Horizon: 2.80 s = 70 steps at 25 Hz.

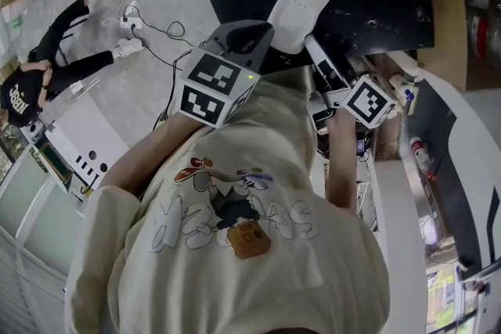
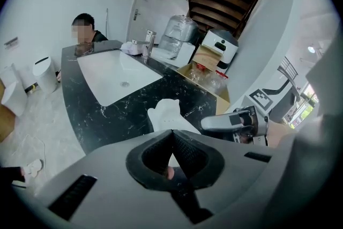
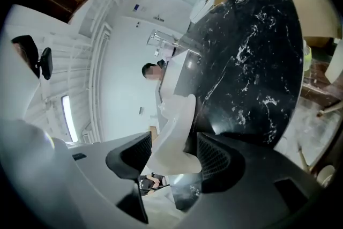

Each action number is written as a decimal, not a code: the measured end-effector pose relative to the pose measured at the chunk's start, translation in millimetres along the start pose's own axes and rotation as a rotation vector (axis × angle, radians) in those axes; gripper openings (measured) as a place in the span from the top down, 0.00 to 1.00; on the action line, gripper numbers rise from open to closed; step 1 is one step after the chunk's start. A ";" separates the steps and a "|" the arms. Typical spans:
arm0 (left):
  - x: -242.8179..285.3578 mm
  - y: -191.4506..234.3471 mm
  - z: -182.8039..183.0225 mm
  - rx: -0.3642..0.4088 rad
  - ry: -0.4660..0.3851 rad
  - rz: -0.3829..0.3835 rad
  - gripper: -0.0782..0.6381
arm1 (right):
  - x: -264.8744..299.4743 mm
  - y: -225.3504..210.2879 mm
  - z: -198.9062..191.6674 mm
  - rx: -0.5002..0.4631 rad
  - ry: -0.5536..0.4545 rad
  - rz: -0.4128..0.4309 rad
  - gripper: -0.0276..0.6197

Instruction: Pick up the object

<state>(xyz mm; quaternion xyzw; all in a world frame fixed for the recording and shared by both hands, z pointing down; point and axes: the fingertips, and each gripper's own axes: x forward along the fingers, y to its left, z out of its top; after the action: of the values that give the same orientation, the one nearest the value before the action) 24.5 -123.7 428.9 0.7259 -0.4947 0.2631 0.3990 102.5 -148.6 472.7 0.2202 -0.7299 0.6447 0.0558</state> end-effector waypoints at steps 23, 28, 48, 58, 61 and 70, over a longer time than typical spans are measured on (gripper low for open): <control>16.5 13.3 3.6 -0.017 0.044 -0.011 0.87 | 27.1 -9.4 8.6 0.027 0.091 -0.001 0.54; 19.3 18.7 5.9 -0.020 0.041 0.000 0.87 | 30.6 -9.6 8.8 0.037 0.107 -0.007 0.54; 23.8 31.1 13.6 -0.044 0.036 0.017 0.87 | 47.7 -2.7 3.6 0.048 0.233 0.003 0.55; 23.3 34.3 13.2 -0.069 0.049 0.008 0.87 | 51.8 -10.4 2.2 0.019 0.266 -0.060 0.60; 23.1 34.2 13.0 -0.070 0.048 0.004 0.87 | 52.4 -12.0 1.4 0.029 0.272 -0.065 0.63; 21.7 35.8 13.5 -0.065 0.028 0.010 0.87 | 54.2 -3.5 -2.2 0.046 0.271 -0.030 0.69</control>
<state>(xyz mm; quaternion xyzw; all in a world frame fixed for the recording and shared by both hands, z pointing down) -0.8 -153.0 449.8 0.7062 -0.5010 0.2589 0.4280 54.8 -160.2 496.1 0.1434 -0.6972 0.6843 0.1584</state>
